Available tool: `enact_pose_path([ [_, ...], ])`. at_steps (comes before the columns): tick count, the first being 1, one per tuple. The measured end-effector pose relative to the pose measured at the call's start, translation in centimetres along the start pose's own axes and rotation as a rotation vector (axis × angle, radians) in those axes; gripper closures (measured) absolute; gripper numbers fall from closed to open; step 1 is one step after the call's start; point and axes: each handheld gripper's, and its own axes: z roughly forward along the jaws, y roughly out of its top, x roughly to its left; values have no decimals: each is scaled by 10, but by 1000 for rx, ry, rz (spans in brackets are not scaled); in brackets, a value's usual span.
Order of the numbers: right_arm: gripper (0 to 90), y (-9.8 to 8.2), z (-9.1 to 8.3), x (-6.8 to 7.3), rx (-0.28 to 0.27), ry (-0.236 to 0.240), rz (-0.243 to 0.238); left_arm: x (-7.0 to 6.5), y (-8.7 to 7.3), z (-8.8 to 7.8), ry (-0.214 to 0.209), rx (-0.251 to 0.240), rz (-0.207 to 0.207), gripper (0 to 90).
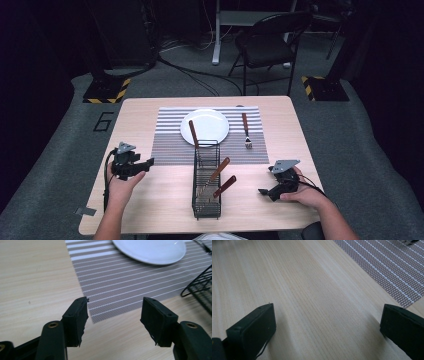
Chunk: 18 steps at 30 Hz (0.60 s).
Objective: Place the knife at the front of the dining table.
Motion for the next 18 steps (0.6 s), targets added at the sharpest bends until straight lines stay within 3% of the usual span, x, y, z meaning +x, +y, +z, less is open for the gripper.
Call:
enact_pose_path([
  [8, 0, 0, 0, 0, 0, -1, 0, -20, 23, 2, -48, -6, 53, 418],
  [18, 0, 0, 0, 0, 1, 0, 0, -36, 54, 3, -81, -26, 66, 412],
])
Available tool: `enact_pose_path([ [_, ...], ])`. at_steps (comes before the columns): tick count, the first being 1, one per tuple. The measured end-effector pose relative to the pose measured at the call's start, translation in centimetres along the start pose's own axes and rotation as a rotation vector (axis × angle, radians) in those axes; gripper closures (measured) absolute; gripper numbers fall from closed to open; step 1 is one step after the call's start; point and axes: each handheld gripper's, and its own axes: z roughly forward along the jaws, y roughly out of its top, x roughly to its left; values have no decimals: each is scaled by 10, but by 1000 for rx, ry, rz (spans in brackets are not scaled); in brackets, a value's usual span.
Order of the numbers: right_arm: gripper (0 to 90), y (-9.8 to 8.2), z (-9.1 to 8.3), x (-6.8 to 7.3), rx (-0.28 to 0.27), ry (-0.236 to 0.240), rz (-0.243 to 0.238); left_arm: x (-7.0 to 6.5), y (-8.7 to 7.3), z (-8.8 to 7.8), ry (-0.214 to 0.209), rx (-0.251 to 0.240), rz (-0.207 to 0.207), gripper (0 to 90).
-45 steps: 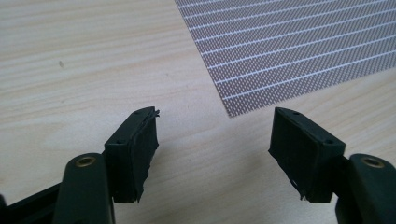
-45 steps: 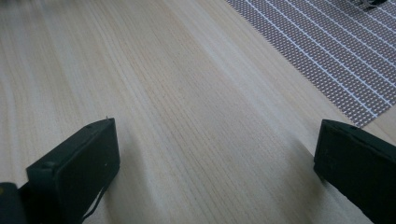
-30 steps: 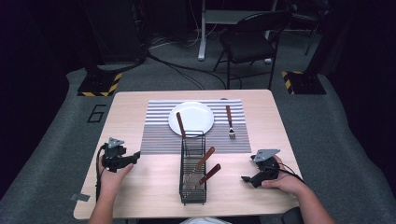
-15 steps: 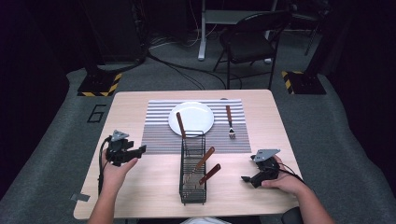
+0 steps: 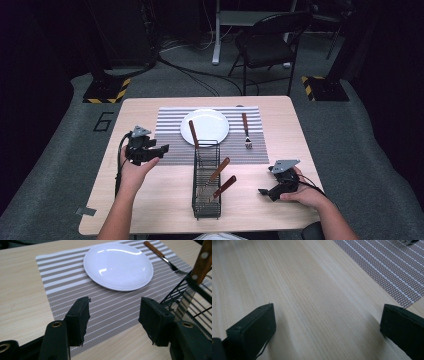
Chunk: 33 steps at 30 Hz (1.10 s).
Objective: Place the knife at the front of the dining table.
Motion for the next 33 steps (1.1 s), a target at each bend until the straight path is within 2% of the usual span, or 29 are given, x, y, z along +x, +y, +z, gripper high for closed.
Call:
enact_pose_path([
  [6, 0, 0, 0, 0, -1, 0, -1, -6, 13, 1, -29, -12, -10, 412],
  [11, 0, 0, 0, 0, -1, -1, 0, -11, 22, 0, -46, -14, 6, 412],
  [16, 0, 0, 0, 0, -1, -1, 0, -25, 31, 2, -81, -25, 24, 430],
  [19, 0, 0, 0, 0, -1, 0, -1, -33, 32, 4, -98, -32, 57, 478],
  [25, 0, 0, 0, 0, -1, 0, 0, -46, 30, 8, -147, -40, 59, 506],
  [30, 0, 0, 0, 0, -1, 1, -2, -53, 28, 13, -163, -35, 62, 532],
  [33, 0, 0, 0, 0, -2, 0, -4, -60, 27, 19, -182, -31, 81, 541],
])
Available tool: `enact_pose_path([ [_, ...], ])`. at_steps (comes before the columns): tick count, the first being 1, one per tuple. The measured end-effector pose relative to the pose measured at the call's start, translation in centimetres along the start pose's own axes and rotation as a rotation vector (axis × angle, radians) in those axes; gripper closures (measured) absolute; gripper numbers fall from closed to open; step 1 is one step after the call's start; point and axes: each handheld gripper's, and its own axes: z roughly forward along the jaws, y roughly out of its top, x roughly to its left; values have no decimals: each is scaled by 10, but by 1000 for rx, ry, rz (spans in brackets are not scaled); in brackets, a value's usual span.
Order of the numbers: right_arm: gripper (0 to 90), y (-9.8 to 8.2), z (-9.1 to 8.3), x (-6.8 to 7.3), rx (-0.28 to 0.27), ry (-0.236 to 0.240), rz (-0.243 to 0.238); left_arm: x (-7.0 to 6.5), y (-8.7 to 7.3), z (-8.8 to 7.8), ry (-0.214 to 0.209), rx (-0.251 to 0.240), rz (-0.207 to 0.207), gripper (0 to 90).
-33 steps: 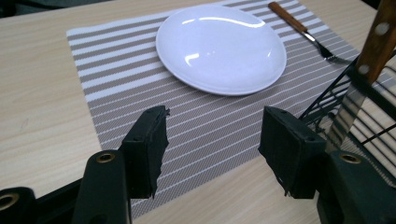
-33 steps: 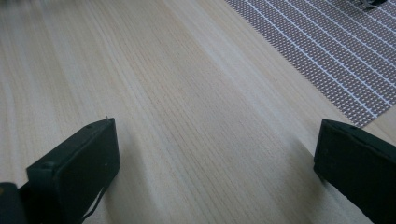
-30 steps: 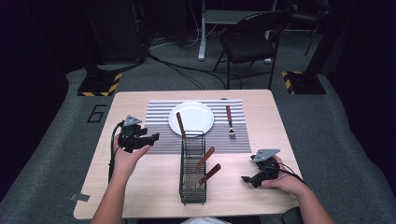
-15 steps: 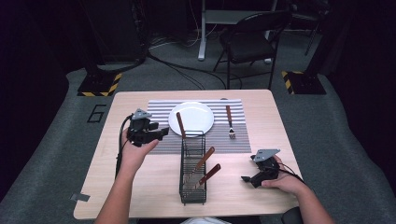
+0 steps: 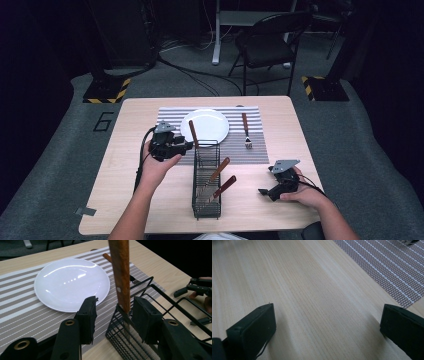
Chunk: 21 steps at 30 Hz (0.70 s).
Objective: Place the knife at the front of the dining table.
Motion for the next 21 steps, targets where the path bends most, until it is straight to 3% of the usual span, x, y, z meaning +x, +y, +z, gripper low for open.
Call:
enact_pose_path([
  [13, 0, 0, 0, 0, 0, 0, 1, -8, -3, 21, -27, 11, -2, 662],
  [17, 0, 0, 0, 0, 0, 0, 0, -9, -4, 24, -16, 11, 11, 725],
  [21, 0, 0, 0, 0, 0, 0, 1, -8, -5, 23, -26, -3, 2, 734],
])
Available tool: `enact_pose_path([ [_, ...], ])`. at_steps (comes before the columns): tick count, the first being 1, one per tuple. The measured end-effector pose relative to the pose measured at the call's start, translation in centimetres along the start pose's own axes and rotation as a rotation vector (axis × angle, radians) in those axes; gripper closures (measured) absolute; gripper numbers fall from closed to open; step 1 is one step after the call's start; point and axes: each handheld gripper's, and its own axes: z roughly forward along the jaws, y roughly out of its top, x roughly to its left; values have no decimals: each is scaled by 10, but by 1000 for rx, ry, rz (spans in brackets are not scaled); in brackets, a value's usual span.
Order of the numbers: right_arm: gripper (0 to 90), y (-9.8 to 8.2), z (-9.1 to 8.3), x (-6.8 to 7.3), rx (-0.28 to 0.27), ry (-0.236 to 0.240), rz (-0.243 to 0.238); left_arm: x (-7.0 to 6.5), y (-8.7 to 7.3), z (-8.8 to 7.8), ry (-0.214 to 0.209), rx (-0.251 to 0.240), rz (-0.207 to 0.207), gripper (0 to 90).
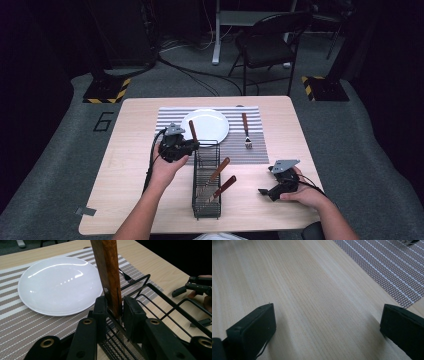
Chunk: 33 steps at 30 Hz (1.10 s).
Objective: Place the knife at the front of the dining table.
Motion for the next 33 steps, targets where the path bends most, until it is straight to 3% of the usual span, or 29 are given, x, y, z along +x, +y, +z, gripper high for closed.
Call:
enact_pose_path([
  [3, 0, 0, 0, 0, 0, 0, 0, -1, -1, -1, -8, -5, -3, 739],
  [12, 0, 0, 0, 0, 5, 3, 5, -11, -1, -5, -30, -9, 47, 758],
  [19, 0, 0, 0, 0, 5, 3, 4, -13, -2, -5, -50, -23, 41, 764],
  [33, 0, 0, 0, 0, 0, 2, -1, -15, 2, -15, -41, -46, 64, 765],
])
